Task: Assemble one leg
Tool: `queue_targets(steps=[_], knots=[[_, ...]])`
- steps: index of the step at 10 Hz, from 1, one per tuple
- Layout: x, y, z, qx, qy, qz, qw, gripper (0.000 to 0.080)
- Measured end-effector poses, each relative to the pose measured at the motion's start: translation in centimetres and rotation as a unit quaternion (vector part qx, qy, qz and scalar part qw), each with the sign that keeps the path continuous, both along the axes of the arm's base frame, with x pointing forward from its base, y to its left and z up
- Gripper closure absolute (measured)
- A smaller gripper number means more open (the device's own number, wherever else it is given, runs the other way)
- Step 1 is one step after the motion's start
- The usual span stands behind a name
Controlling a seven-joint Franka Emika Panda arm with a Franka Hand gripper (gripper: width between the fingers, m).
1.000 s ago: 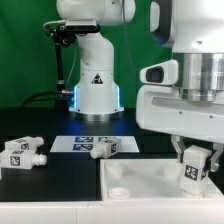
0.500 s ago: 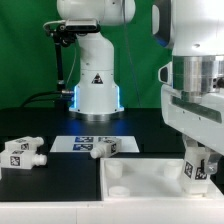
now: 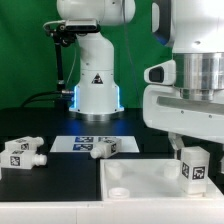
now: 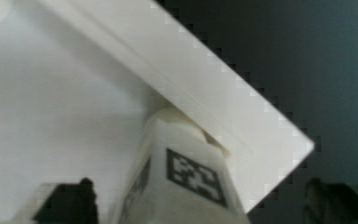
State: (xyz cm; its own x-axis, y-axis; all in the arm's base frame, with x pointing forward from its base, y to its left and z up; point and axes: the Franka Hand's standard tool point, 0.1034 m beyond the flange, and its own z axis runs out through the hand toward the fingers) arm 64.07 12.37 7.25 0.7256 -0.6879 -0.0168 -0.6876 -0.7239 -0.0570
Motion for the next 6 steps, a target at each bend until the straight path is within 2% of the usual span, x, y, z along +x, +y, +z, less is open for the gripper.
queue_targets(steps=[1,3,4,5,6], knots=[[0.03,-0.13,-0.01,-0.002,-0.002,0.025,1.000,0.0174],[0.03,-0.21,-0.04,-0.004,-0.004,0.078,0.997,0.0154],[0.15,-0.57,0.03,-0.015,-0.009,0.171,0.985,0.0151],[0.56,-1.06,0.33,-0.031,-0.020,0.293,0.955,0.0150],[0.96,-0.96,0.72,-0.045,-0.038,0.411,0.910,0.0150]])
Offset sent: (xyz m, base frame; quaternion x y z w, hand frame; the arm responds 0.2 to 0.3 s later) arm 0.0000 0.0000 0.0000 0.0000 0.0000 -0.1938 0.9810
